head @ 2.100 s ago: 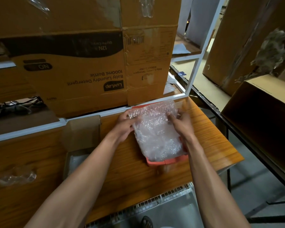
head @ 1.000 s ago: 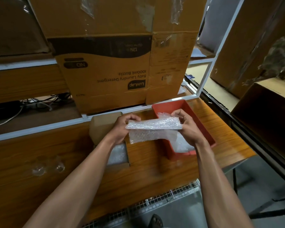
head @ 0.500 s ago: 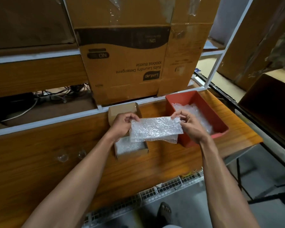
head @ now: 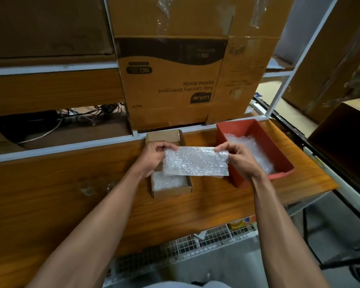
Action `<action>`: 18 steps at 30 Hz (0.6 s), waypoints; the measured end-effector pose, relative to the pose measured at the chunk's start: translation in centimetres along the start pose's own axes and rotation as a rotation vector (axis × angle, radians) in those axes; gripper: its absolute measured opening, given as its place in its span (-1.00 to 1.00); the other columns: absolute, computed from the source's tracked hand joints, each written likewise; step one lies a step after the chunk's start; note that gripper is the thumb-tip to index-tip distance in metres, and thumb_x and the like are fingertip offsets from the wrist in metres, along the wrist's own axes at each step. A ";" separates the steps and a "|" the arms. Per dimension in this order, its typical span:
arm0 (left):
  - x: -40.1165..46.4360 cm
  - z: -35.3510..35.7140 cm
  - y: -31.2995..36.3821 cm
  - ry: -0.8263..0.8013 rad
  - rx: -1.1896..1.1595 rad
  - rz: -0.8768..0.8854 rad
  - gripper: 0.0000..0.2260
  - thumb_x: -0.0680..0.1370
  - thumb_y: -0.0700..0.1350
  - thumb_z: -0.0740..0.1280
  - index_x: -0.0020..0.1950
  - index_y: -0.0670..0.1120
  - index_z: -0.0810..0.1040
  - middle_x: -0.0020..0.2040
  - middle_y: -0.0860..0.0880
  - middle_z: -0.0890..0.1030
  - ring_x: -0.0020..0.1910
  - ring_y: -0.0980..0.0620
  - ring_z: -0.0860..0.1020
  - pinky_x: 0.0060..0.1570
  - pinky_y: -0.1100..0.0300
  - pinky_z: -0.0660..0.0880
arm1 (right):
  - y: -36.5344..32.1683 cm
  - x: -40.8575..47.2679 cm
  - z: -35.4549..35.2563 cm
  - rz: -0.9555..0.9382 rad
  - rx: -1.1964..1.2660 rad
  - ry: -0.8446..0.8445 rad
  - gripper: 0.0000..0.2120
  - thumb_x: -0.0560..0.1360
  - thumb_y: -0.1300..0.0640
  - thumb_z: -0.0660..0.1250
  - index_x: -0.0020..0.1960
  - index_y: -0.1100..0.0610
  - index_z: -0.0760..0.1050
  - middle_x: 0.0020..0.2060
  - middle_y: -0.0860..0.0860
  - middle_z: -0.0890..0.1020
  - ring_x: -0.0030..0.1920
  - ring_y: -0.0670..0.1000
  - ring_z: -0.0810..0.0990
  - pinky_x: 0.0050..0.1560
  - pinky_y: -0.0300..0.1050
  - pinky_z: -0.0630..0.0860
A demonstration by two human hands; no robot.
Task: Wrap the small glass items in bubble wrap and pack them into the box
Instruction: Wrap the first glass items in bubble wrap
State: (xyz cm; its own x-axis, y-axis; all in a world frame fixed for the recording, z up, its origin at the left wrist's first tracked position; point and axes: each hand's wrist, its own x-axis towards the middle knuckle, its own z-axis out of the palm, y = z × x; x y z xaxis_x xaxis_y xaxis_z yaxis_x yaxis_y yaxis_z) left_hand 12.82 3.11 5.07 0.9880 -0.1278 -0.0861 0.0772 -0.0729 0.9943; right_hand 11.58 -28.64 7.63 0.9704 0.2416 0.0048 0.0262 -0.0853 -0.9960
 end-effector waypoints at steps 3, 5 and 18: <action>-0.3 0.0 0.4 0.020 -0.015 -0.002 -0.71 0.61 -0.44 0.30 0.04 -0.12 0.72 0.19 -0.04 0.72 0.25 -0.01 0.67 0.20 0.06 0.64 | -0.8 0.4 -0.1 -0.013 -0.005 -0.046 -0.76 0.51 0.41 0.27 0.00 0.19 0.67 0.06 0.11 0.71 0.04 -0.06 0.69 -0.01 -0.19 0.59; -0.3 0.0 0.7 0.029 -0.007 0.005 -0.68 0.61 -0.45 0.29 0.02 -0.09 0.73 0.19 -0.03 0.72 0.26 -0.03 0.67 0.24 -0.01 0.64 | -1.1 0.6 -0.4 -0.003 -0.016 -0.076 -0.69 0.60 0.47 0.21 0.00 0.18 0.66 0.02 0.03 0.70 0.00 -0.12 0.68 -0.05 -0.27 0.58; -2.8 1.4 -0.7 0.142 -0.043 -0.039 -0.74 0.68 -0.37 0.22 0.06 -0.17 0.70 0.29 -0.08 0.66 0.30 -0.22 0.62 0.26 -0.23 0.61 | 0.1 0.8 -1.2 0.015 -0.092 -0.142 -0.54 0.64 0.48 0.04 0.07 0.17 0.69 0.17 0.05 0.73 0.32 0.03 0.63 0.21 -0.14 0.58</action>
State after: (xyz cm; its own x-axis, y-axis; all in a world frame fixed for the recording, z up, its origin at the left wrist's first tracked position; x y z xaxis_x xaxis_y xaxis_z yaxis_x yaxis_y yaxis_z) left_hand 9.78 2.13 4.49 0.9928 0.0158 -0.1186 0.1190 -0.0328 0.9923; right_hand 12.68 -29.66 7.64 0.9271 0.3737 -0.0287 0.0405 -0.1761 -0.9835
